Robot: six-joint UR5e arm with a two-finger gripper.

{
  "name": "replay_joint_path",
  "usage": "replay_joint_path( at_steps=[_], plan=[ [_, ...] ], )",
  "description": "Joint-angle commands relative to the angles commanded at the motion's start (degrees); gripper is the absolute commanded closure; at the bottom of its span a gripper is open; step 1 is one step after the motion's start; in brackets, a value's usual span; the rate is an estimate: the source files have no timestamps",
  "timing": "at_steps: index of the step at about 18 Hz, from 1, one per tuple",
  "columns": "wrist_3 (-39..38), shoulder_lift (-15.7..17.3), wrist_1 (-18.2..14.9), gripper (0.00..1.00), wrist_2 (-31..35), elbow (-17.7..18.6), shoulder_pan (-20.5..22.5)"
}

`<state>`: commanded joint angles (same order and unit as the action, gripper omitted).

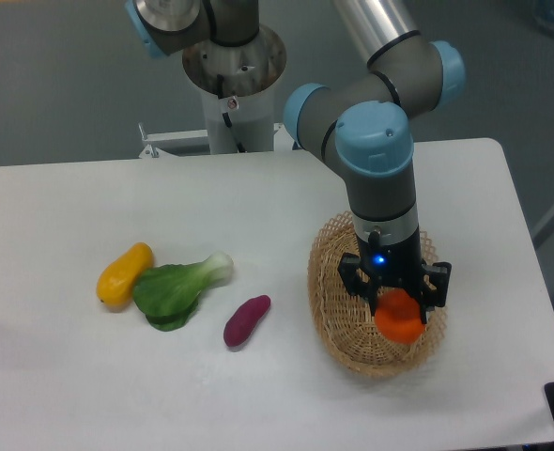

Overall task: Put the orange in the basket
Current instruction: 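Carry the held orange over the basket and lower it inside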

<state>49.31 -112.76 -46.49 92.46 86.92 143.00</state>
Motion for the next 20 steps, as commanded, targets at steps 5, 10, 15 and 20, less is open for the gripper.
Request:
replay_joint_path(
  at_steps=[5,10,15,20],
  plan=[
    [0.1,0.1,0.1,0.35,0.0,0.4,0.5],
    [1.6,0.1,0.0,0.35,0.0,1.0,1.0],
    [6.2,0.4,0.1,0.35,0.1,3.4,2.2],
    [18.8,1.6,0.6,0.35,0.0,9.2,7.2]
  ],
)
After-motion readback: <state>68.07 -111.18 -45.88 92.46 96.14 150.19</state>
